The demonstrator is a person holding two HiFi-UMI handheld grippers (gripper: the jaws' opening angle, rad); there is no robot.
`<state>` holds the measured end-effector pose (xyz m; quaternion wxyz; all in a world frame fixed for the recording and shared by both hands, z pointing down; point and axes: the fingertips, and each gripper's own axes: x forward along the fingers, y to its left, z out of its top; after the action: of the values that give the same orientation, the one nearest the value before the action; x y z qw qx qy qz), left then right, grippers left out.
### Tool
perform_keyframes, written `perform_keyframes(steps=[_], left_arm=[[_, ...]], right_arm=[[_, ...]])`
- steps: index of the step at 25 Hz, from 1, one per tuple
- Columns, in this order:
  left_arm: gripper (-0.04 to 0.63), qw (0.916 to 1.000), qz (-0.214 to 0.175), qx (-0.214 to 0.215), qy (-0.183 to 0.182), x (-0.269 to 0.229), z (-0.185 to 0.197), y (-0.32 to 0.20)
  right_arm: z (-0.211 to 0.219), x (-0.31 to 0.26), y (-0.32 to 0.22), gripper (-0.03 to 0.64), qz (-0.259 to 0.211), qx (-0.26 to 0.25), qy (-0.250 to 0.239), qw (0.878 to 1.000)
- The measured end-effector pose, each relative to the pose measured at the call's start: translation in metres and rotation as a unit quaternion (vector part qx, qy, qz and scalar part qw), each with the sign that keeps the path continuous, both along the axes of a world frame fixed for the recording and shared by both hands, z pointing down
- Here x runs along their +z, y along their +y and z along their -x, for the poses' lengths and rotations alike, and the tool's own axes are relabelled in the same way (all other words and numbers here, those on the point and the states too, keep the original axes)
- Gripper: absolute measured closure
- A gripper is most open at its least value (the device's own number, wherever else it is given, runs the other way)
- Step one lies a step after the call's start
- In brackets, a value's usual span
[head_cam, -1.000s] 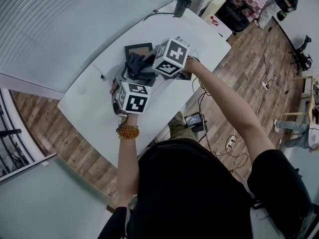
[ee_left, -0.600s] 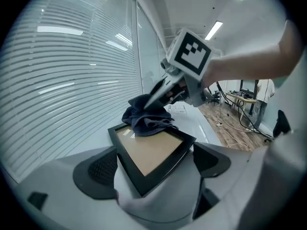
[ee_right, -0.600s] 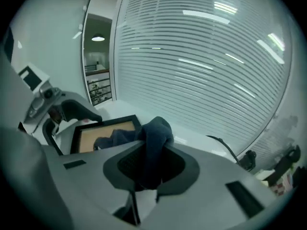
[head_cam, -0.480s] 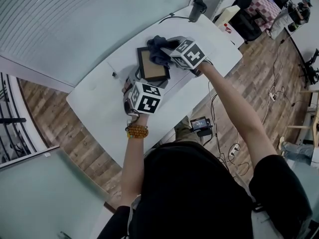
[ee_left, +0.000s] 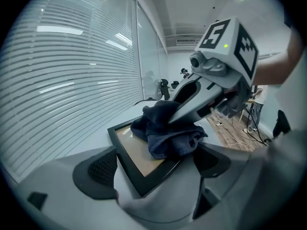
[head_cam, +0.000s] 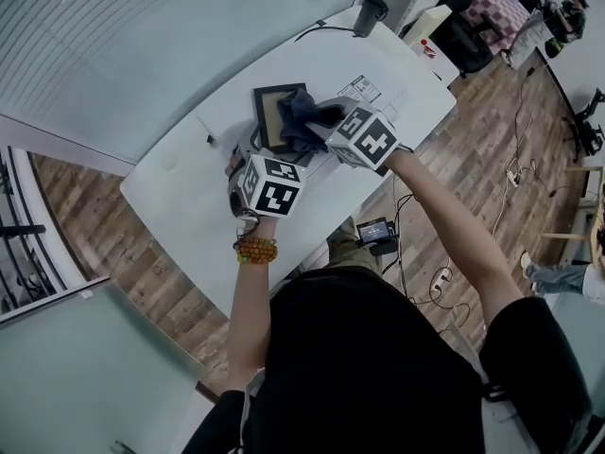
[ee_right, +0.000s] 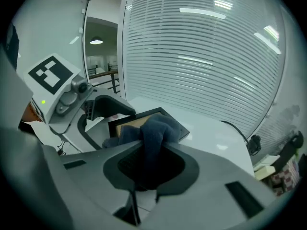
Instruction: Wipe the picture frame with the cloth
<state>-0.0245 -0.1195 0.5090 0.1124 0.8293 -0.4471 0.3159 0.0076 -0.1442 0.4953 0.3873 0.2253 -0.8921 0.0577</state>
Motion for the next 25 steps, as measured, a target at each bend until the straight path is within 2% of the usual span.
perform_keyframes(steps=[2,4,6,8,9,11,12,13,15,17,18,21,25], left_arm=[[0.094,1.0,-0.001,0.0,0.0,0.0,0.0,0.0],[0.094,1.0,-0.002,0.001,0.0,-0.001,0.0,-0.001],[0.094,1.0,-0.004,0.002,0.0,-0.002,-0.001,0.0],[0.094,1.0,-0.005,0.003,0.001,-0.002,-0.001,0.001],[0.094,1.0,-0.006,0.004,0.001,-0.002,-0.002,0.001],[0.094,1.0,-0.007,0.005,0.001,-0.002,-0.002,0.0],[0.094,1.0,-0.007,0.005,0.001,-0.002,-0.002,0.0],[0.094,1.0,-0.007,0.005,0.002,-0.002,-0.001,0.0],[0.094,1.0,-0.008,0.004,0.002,-0.002,0.0,0.001],[0.095,1.0,-0.009,0.003,0.002,-0.003,-0.001,0.002],[0.095,1.0,-0.009,0.003,0.003,-0.004,-0.001,0.002],[0.094,1.0,-0.008,0.005,0.002,-0.003,-0.001,0.001],[0.095,1.0,-0.008,0.006,0.0,-0.002,0.002,0.0]], right_arm=[[-0.001,0.001,0.012,0.572,0.011,-0.01,0.001,1.0],[-0.003,0.002,0.023,0.572,0.05,-0.038,0.005,0.998],[-0.006,-0.003,0.034,0.571,0.114,-0.091,0.012,0.989],[-0.003,-0.022,0.03,0.571,0.156,-0.135,-0.007,0.978],[0.003,-0.039,0.019,0.571,0.158,-0.136,-0.036,0.977],[0.025,-0.07,-0.018,0.571,0.128,-0.101,-0.109,0.981],[0.038,-0.078,-0.036,0.571,0.104,-0.078,-0.132,0.983],[0.051,-0.076,-0.051,0.571,0.079,-0.06,-0.134,0.986],[0.073,-0.051,-0.066,0.571,0.034,-0.051,-0.079,0.995],[0.085,-0.018,-0.067,0.571,0.001,-0.059,-0.015,0.998],[0.089,-0.008,-0.066,0.571,-0.008,-0.056,-0.007,0.998],[0.087,0.0,-0.058,0.571,0.023,-0.034,-0.028,0.999],[0.08,0.002,-0.03,0.571,0.079,-0.068,-0.033,0.994]])
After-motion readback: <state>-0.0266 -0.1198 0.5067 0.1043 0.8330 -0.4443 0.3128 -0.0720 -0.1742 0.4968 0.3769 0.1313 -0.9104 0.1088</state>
